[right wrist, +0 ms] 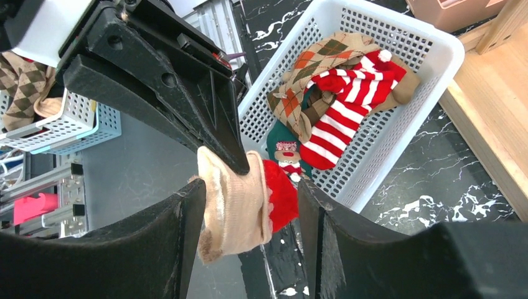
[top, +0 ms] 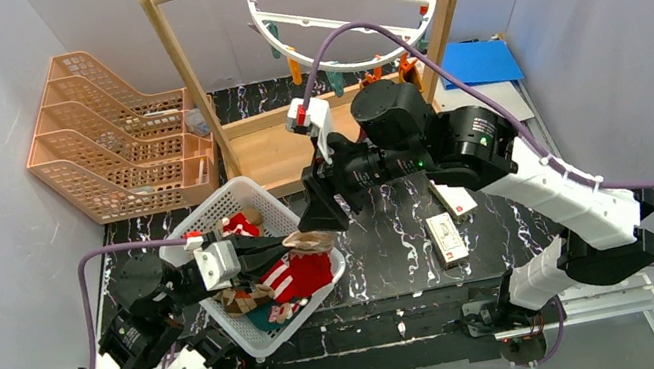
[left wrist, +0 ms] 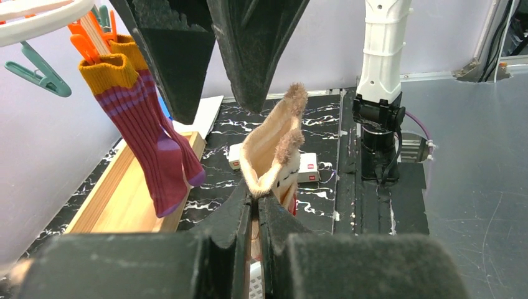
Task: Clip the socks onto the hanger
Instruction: Pick up the sock from the bin.
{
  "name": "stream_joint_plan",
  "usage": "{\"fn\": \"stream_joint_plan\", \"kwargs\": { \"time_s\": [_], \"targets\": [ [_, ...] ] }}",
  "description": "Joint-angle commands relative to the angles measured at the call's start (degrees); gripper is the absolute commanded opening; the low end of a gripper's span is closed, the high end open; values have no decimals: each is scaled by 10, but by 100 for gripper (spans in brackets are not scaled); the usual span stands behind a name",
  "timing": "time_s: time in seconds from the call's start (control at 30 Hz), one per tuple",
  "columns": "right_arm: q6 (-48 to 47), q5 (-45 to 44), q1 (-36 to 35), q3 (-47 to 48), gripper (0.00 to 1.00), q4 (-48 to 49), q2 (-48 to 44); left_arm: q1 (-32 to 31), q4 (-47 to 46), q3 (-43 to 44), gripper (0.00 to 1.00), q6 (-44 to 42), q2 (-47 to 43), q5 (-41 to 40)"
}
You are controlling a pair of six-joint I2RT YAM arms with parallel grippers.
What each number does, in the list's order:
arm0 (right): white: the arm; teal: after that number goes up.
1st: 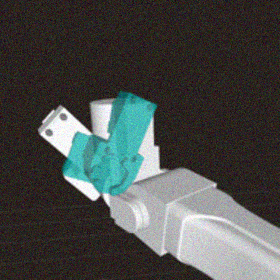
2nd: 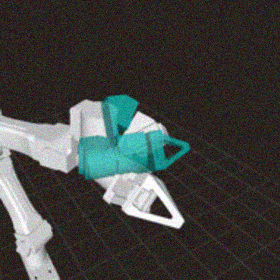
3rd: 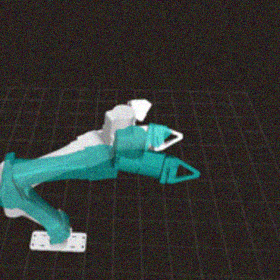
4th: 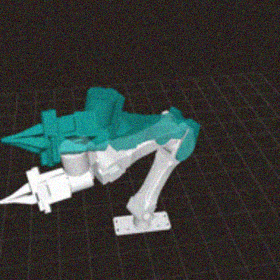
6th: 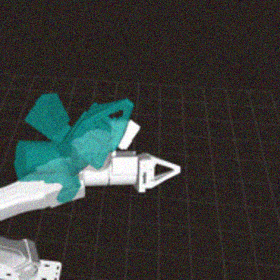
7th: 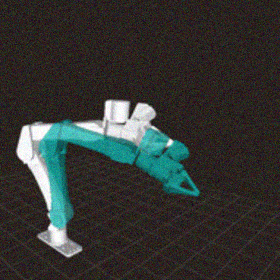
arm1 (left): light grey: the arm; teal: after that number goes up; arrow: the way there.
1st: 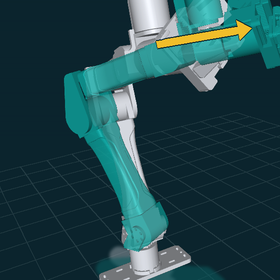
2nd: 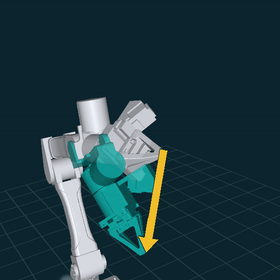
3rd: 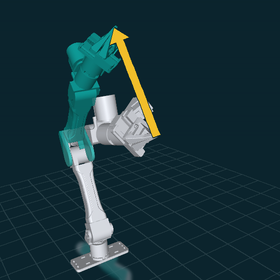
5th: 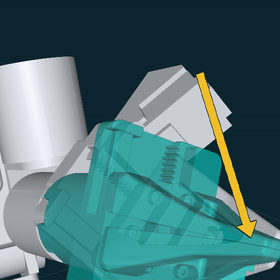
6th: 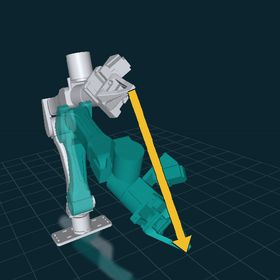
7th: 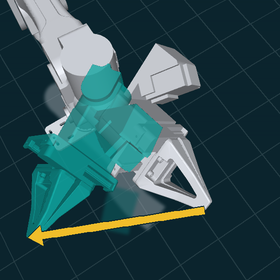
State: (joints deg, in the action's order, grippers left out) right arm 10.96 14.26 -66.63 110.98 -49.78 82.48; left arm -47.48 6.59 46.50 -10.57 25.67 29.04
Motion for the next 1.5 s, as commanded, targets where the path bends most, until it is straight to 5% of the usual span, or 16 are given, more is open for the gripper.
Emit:
{"fn": "stream_joint_plan", "kwargs": {
  "time_s": [0.0,0.83,1.03,1.1,1.23,1.47],
  "targets": [
    [-4,3,-6,35,63,-23,13,-2,-2,24,0,-9,-3,-7],
    [-7,-1,-27,41,44,-56,40,-2,-2,25,0,4,-11,-26],
    [-1,-46,-28,38,9,-43,31,-2,0,24,0,5,-13,-31],
    [8,-70,-28,38,1,-33,26,-2,0,20,8,9,-15,-36],
    [29,-114,-28,26,1,-8,15,-2,-1,13,41,13,-20,-56],
    [77,-202,-28,-10,1,56,2,-2,-18,4,49,34,-17,-103]
  ]
}}
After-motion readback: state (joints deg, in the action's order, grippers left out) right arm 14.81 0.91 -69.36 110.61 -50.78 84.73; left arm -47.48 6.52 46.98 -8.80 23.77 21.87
